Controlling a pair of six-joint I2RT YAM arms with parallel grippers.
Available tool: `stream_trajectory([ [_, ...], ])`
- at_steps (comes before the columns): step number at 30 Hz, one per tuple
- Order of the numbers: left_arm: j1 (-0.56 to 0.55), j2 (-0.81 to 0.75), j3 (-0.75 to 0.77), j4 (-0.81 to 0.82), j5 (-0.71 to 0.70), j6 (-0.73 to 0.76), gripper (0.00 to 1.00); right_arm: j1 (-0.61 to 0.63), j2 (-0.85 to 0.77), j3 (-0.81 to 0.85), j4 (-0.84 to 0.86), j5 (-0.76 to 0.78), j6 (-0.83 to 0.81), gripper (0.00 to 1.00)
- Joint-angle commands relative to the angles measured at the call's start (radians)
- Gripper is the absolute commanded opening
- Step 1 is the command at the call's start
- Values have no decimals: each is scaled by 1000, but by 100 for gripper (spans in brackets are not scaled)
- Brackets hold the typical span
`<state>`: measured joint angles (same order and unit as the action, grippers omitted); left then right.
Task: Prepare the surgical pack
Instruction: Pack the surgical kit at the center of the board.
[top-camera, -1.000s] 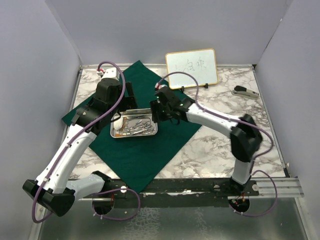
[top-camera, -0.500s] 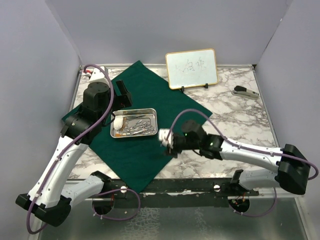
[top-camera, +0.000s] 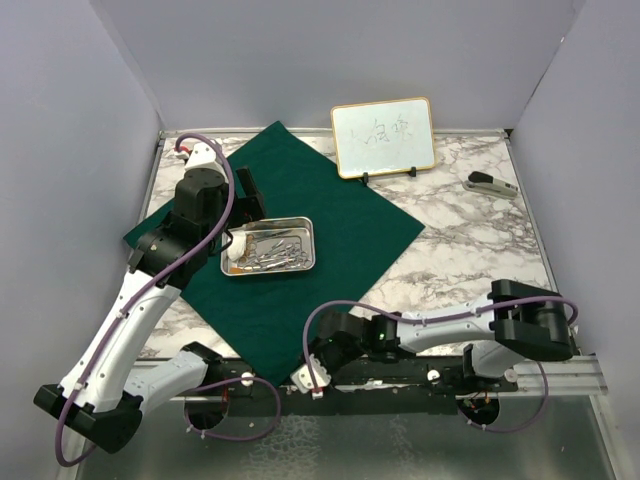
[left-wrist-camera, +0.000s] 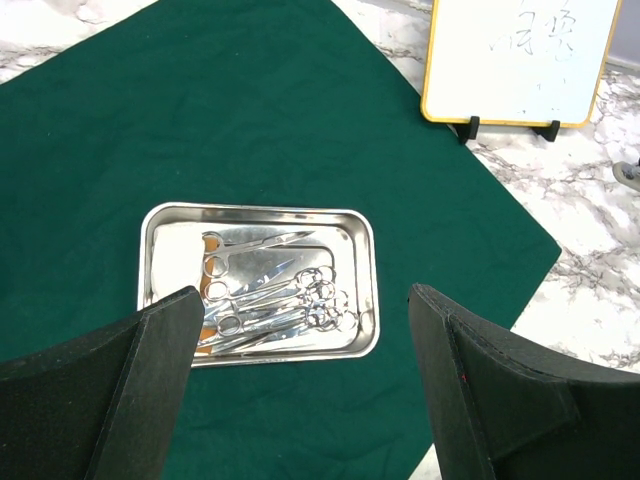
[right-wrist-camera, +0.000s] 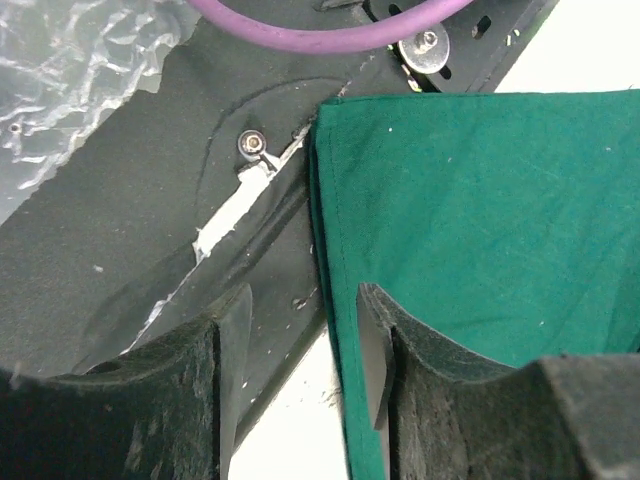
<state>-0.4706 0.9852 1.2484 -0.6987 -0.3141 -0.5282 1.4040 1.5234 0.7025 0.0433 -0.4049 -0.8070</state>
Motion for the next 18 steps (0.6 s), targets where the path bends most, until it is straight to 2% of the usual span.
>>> stream_trajectory([
  [1,7,-13,18,-10,9,-1,86,38,51,29,140,83,-49,49],
  [7,6,-16,17,-11,7,2,86,83,136,47,223,160,-64,50],
  [18,6,-18,36,-25,5,6,86,101,226,76,293,188,-68,48],
])
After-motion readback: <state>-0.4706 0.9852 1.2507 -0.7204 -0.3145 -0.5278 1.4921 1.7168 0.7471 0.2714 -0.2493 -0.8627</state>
